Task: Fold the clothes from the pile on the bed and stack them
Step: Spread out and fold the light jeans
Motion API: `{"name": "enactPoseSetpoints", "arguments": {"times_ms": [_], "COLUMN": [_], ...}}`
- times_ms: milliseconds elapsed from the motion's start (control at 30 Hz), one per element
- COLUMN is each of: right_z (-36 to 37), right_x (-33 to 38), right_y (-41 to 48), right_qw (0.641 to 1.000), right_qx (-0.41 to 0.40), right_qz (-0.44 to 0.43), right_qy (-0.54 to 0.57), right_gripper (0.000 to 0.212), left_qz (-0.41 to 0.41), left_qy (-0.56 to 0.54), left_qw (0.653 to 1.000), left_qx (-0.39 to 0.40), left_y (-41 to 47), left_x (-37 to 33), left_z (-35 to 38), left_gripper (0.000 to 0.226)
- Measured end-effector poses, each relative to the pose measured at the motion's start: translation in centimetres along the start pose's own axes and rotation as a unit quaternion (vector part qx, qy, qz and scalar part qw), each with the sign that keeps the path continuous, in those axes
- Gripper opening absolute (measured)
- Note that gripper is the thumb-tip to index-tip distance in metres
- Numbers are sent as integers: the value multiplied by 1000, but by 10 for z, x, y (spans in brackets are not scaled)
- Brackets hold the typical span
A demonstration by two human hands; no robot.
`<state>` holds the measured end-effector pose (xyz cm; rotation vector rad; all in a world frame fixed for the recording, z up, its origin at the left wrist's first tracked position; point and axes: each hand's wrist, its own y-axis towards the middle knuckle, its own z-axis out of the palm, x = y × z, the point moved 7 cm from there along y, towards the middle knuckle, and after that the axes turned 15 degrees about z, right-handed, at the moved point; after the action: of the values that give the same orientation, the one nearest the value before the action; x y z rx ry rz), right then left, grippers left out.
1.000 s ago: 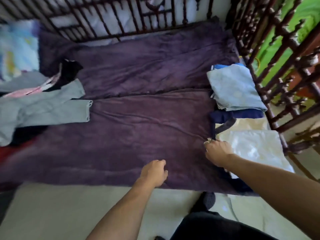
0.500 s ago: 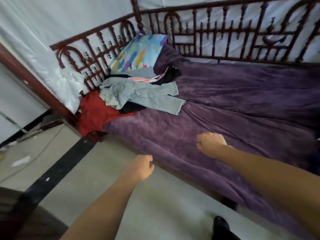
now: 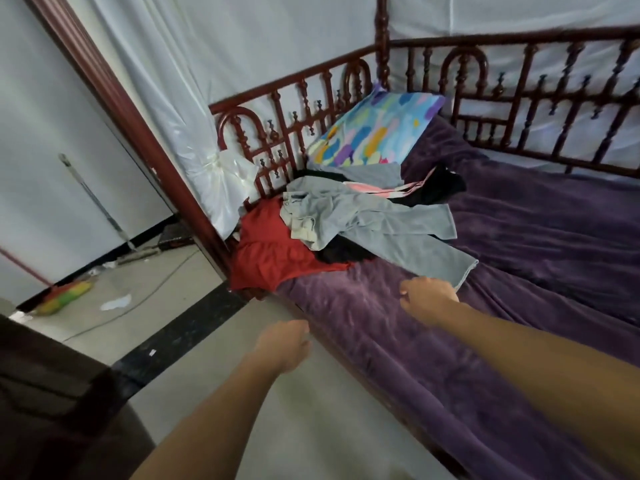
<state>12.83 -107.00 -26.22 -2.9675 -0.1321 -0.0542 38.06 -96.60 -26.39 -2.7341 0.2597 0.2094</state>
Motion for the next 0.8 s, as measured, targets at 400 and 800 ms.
{"name": "enactPoseSetpoints", "arguments": {"times_ms": [400,800], "right_z": [-24,21], "right_x": [171,290], "right_y": [175,326], "right_qw": [999,995], "right_qx": [21,66], "right_qz": [-44,63], "right_qy": [7,36], "right_gripper": [30,31], "left_qz": [-74,9], "left_qy": [-29,-67], "left_qw": [997,998], "left_qx": [-24,-12], "left_y": [72,207], "left_x": [189,388], "left_z": [-70,-138], "left_gripper": [43,30]}}
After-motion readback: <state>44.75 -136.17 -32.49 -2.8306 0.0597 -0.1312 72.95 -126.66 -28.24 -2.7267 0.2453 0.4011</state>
